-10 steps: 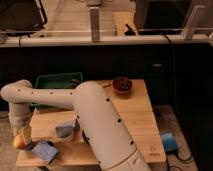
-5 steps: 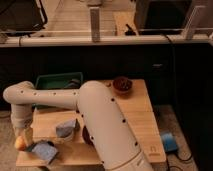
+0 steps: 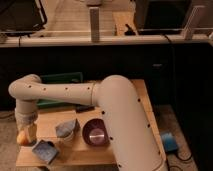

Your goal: Place apple in table surface

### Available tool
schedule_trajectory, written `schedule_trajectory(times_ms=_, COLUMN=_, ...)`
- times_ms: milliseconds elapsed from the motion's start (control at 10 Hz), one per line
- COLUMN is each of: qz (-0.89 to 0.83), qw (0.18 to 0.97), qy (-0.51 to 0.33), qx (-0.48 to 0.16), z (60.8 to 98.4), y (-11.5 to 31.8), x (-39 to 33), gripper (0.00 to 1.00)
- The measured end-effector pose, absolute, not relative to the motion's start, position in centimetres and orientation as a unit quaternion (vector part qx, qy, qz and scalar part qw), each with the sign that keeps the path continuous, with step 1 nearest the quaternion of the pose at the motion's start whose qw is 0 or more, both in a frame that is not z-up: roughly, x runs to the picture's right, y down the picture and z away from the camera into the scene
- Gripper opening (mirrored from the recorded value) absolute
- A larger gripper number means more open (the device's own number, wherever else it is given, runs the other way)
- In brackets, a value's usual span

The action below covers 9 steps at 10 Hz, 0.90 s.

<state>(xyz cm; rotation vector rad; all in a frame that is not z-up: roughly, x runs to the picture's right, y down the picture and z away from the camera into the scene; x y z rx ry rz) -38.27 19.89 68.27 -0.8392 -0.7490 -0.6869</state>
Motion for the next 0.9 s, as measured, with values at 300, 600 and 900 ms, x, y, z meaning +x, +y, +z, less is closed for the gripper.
schedule_trajectory(times_ms=300, qz=-0.272, qw=0.826, qy=-0.333, qx=-0.365, z=68.8, y=19.3, x=-35.0, gripper=0.0)
schedule_trajectory(times_ms=600, qz=-0.228, qw=0.855, qy=-0.307, qx=-0.351, z=69.5, y=18.3, x=-29.5, gripper=0.0)
schedule_trajectory(times_ms=900, qz=-0.212, qw=0.864, qy=-0.316, qx=-0.329, z=69.9, y=16.6, x=-27.5, gripper=0.0)
